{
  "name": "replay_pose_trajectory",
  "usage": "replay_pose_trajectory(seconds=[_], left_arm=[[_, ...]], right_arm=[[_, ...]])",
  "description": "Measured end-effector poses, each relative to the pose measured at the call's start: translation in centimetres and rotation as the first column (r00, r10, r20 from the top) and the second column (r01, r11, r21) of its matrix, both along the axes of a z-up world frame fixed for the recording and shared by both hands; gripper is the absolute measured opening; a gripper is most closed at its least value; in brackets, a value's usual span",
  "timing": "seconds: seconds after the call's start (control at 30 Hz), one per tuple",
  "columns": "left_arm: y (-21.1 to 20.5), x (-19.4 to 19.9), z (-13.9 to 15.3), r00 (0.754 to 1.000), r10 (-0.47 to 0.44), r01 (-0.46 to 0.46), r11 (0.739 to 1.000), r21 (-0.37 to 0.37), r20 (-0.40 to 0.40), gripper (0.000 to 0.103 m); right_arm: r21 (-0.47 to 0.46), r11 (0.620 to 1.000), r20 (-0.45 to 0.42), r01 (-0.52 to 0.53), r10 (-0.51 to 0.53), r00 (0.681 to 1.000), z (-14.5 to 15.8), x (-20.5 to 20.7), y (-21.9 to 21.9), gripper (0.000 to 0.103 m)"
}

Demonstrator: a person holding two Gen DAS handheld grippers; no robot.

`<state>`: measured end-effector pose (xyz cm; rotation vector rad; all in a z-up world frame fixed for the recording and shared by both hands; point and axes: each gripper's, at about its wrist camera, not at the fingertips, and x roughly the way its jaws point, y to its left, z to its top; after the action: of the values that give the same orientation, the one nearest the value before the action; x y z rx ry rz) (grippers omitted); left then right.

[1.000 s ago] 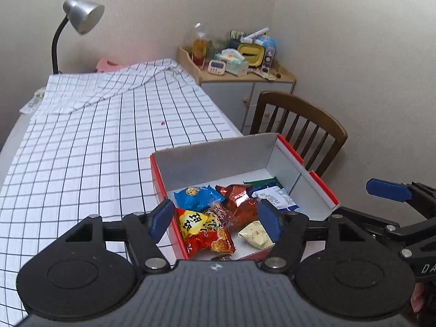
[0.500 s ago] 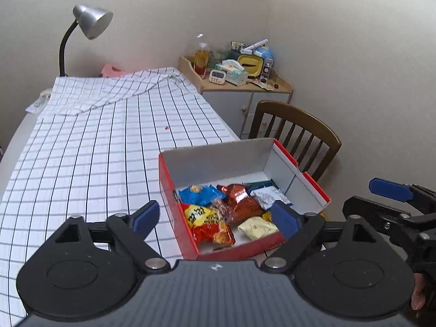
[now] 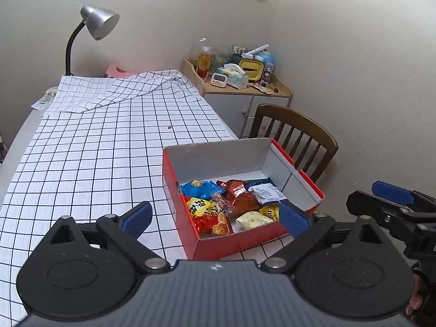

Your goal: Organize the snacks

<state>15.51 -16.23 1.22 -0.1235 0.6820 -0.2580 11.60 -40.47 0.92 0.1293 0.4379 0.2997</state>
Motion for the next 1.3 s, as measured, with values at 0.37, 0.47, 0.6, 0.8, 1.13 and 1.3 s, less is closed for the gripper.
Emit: replay_pose_trajectory(seconds=[0.37, 0.47, 0.6, 0.8, 1.13, 1.3], left_arm=[[-0.3, -0.9, -0.1, 0.999, 0.026, -0.026, 0.999, 0.032, -0.020, 0.100], [-0.2, -0.9, 0.0, 0.999, 0.034, -0.033, 0.999, 0.029, -0.027, 0.100], [-0.2, -0.9, 0.0, 0.999, 0.041, -0.040, 0.999, 0.032, -0.029, 0.100], [-0.4, -0.9, 0.0, 0.999, 0.046, -0.044, 0.998, 0.045, -0.029, 0.100], [-0.5, -0.7, 0.1, 0.998, 0.059, -0.058, 0.997, 0.050, -0.027, 0.100], [-0.5, -0.9, 0.3, 0.998, 0.064, -0.063, 0.997, 0.051, -0.013, 0.100]], right_arm=[[0.011, 1.000, -0.017, 0.011, -0.011, 1.000, -0.3, -0.3, -0.2, 0.103], [0.013, 1.000, -0.021, 0.012, -0.012, 1.000, -0.4, -0.2, -0.2, 0.103], [0.011, 1.000, -0.026, 0.015, -0.015, 1.000, -0.5, -0.1, -0.2, 0.103], [0.018, 1.000, -0.036, 0.013, -0.012, 0.999, -0.6, 0.2, -0.2, 0.103], [0.044, 0.998, -0.051, 0.039, -0.037, 0.998, -1.0, 0.5, -0.6, 0.103], [0.033, 0.998, -0.043, 0.062, -0.060, 0.997, -1.0, 0.6, -0.4, 0.103]])
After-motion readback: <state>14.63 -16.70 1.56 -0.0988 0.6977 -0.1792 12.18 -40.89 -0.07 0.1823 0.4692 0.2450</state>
